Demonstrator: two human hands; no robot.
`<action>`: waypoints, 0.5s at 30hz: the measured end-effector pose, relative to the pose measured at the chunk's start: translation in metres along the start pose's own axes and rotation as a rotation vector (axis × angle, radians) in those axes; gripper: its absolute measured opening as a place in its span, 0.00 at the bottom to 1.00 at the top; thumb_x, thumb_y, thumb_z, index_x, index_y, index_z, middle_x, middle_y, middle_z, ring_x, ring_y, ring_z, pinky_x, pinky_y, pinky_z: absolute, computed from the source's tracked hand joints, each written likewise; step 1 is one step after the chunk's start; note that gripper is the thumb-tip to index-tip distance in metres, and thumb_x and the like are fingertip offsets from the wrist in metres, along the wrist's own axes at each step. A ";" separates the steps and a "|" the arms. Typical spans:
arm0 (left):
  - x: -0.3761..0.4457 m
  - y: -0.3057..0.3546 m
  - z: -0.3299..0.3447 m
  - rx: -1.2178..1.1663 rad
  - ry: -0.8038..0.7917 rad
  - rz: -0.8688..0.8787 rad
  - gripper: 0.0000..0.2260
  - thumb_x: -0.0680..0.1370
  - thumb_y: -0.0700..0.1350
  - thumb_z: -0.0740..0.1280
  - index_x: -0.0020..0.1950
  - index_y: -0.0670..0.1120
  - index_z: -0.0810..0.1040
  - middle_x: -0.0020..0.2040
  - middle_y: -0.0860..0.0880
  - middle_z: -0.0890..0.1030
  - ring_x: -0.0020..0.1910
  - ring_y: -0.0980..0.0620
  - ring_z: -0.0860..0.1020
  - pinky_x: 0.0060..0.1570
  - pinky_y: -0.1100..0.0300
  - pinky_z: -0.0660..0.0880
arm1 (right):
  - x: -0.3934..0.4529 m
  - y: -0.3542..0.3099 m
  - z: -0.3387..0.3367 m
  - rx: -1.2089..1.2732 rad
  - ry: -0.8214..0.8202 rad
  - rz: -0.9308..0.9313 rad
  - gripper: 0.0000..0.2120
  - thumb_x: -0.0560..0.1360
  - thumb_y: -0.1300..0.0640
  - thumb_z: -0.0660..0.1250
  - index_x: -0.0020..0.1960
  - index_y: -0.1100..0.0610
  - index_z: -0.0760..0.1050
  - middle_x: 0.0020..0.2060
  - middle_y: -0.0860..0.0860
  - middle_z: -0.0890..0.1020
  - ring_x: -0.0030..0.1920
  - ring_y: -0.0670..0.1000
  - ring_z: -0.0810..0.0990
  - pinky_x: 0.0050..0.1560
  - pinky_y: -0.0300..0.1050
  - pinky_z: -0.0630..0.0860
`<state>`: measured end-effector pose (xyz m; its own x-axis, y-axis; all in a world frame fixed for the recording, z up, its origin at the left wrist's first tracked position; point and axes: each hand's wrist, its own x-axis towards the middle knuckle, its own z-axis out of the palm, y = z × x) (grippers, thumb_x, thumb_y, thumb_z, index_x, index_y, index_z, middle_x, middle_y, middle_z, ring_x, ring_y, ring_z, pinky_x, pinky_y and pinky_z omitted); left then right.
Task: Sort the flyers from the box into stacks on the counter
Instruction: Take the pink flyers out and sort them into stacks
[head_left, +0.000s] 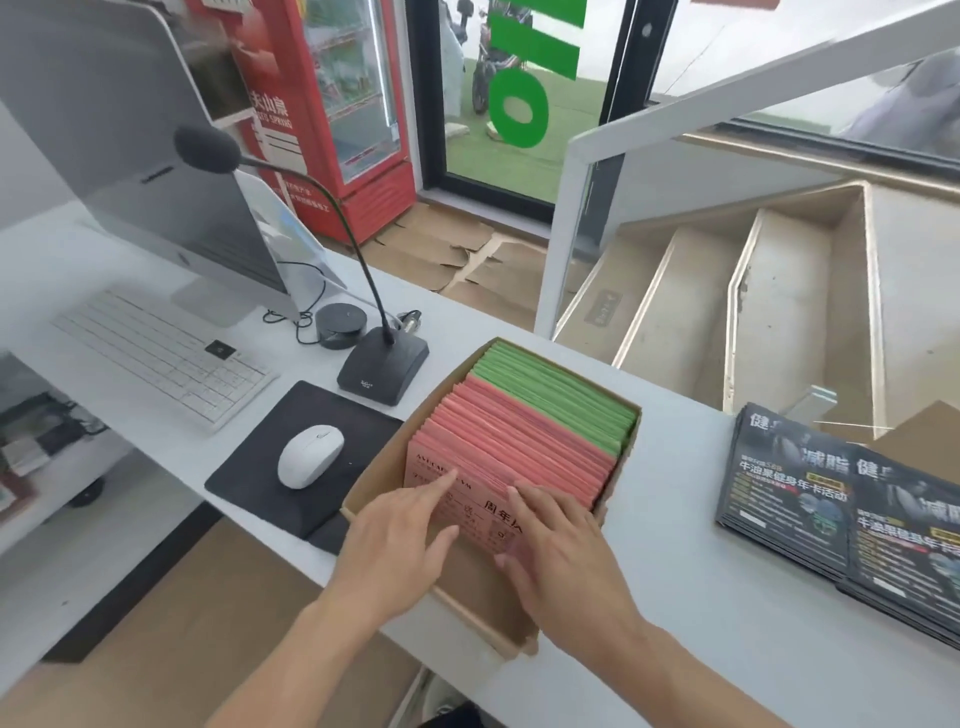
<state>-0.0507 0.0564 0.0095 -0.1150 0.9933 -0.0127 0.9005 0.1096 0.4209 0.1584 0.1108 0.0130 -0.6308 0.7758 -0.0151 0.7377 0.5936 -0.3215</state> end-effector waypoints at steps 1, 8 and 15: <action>0.000 0.001 0.002 0.010 0.004 0.004 0.28 0.80 0.56 0.65 0.80 0.56 0.63 0.74 0.57 0.73 0.72 0.56 0.71 0.72 0.58 0.65 | 0.000 -0.002 0.003 -0.028 0.010 0.021 0.33 0.80 0.41 0.61 0.80 0.54 0.62 0.78 0.46 0.65 0.75 0.51 0.62 0.77 0.47 0.57; 0.005 -0.006 0.007 0.113 -0.055 0.113 0.29 0.81 0.62 0.52 0.82 0.58 0.53 0.83 0.56 0.48 0.82 0.56 0.46 0.80 0.50 0.52 | 0.000 -0.006 0.009 -0.166 0.055 0.076 0.32 0.73 0.44 0.72 0.74 0.55 0.72 0.71 0.47 0.74 0.69 0.51 0.70 0.71 0.48 0.67; 0.005 -0.008 0.006 0.126 -0.063 0.128 0.30 0.83 0.62 0.52 0.83 0.55 0.52 0.83 0.54 0.52 0.82 0.53 0.48 0.80 0.49 0.49 | -0.002 -0.024 0.007 -0.223 0.042 0.147 0.28 0.75 0.46 0.71 0.73 0.51 0.73 0.74 0.50 0.72 0.74 0.56 0.69 0.73 0.55 0.68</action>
<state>-0.0563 0.0602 0.0005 0.0268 0.9993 -0.0250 0.9519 -0.0178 0.3060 0.1406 0.0937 0.0142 -0.5063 0.8623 -0.0053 0.8582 0.5032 -0.1017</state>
